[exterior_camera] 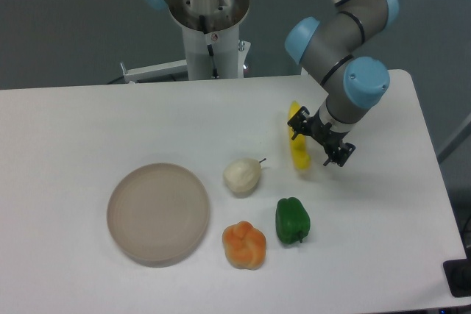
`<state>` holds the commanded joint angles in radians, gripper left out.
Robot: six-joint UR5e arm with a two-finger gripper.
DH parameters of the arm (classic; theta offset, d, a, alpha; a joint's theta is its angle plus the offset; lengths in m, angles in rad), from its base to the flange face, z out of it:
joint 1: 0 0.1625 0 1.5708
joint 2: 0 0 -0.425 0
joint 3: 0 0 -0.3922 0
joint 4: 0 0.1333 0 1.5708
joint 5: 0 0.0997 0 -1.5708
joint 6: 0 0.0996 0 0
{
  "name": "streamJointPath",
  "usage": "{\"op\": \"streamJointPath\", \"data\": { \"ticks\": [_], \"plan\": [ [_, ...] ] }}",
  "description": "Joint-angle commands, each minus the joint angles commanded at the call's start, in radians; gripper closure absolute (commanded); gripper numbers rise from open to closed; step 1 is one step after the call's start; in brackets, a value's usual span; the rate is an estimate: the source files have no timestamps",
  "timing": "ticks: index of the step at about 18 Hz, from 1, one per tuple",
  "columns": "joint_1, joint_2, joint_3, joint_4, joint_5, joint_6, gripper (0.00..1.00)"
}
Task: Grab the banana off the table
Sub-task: 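Lower the gripper around the banana and close on it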
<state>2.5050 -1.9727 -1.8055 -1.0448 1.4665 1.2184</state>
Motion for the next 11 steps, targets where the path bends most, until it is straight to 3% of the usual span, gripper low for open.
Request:
{"op": "streamJointPath", "data": {
  "ticks": [3,11],
  "plan": [
    [-0.015,-0.006,-0.024,0.058,0.003,-0.023,0.00],
    [-0.015,-0.008,-0.049,0.065,0.009,-0.008,0.00]
  ]
}}
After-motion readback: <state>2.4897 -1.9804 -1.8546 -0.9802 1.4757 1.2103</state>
